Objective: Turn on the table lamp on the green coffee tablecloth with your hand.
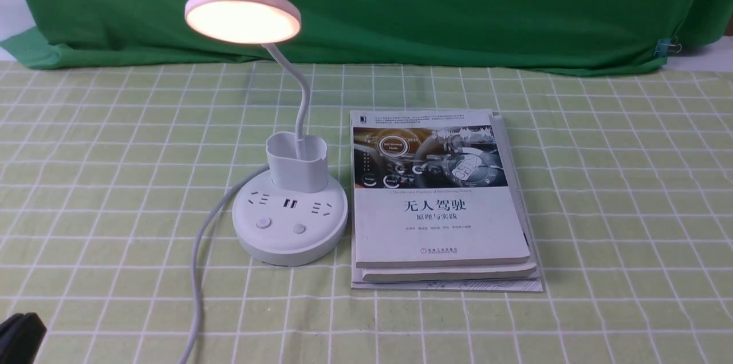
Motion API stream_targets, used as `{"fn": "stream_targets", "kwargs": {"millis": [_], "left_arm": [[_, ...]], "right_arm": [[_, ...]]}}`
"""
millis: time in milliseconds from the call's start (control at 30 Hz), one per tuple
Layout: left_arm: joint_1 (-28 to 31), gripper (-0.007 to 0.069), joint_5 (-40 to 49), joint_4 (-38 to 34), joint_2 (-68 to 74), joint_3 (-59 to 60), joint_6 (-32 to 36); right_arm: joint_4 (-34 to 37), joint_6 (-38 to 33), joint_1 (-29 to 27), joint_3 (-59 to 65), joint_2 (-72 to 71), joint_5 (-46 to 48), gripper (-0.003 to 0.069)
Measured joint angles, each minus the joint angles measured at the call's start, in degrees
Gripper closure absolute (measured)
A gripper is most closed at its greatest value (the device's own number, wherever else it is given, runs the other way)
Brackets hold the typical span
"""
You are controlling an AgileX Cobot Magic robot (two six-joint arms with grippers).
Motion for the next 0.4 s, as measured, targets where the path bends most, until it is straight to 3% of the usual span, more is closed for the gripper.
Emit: {"fn": "stream_targets", "kwargs": {"millis": [400], "left_arm": [[-0.1,0.0606,-1.0,-0.2,0.0,0.0,0.0]], "right_arm": [[0.0,0.0,0.0,0.0,0.0,0.0,0.0417]]}}
